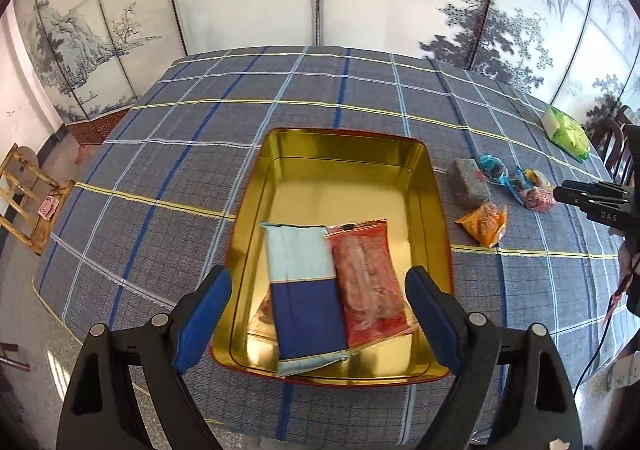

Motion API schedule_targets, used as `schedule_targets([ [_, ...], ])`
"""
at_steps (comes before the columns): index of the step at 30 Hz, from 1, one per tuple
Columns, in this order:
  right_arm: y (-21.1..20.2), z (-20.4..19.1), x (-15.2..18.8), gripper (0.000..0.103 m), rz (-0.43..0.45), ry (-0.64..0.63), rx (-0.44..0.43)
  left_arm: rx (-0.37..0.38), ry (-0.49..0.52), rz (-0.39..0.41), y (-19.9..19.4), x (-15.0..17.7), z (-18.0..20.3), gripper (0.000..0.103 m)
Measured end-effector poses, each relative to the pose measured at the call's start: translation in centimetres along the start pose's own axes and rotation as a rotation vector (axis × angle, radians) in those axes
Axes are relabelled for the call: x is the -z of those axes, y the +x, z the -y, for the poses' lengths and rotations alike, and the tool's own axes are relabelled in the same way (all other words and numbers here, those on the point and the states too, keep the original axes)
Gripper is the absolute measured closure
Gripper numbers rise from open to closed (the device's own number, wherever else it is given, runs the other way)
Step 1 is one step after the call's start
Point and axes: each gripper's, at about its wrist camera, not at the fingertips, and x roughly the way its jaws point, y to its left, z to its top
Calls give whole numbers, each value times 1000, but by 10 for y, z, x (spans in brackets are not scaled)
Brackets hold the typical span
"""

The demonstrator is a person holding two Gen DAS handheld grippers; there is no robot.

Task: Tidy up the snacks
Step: 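Reach the left gripper to the orange bag while the right gripper reaches the pink-and-white packet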

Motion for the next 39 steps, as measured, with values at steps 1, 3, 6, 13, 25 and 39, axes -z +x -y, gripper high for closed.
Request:
schedule_targets([
  [1, 4, 6, -2, 62, -18, -27, 3, 11, 6, -9, 1, -2, 5, 17],
  [3, 13, 15, -6, 62, -51, -78, -20, 27, 18, -20, 4, -6, 16, 17],
  [6, 25, 21, -13, 62, -90, -138, -77, 37, 39, -37, 9, -13, 32, 17],
  [13, 48, 21, -16, 61, -166, -280, -142, 61, 102, -61, 20, -25, 72, 17],
  [25, 55, 23, 17, 67, -25, -178, -100, 134, 173, -31, 45, -35, 135, 17],
  [39, 35, 57, 52, 77, 112, 233, 117, 120, 250, -38, 85, -32, 188, 21],
])
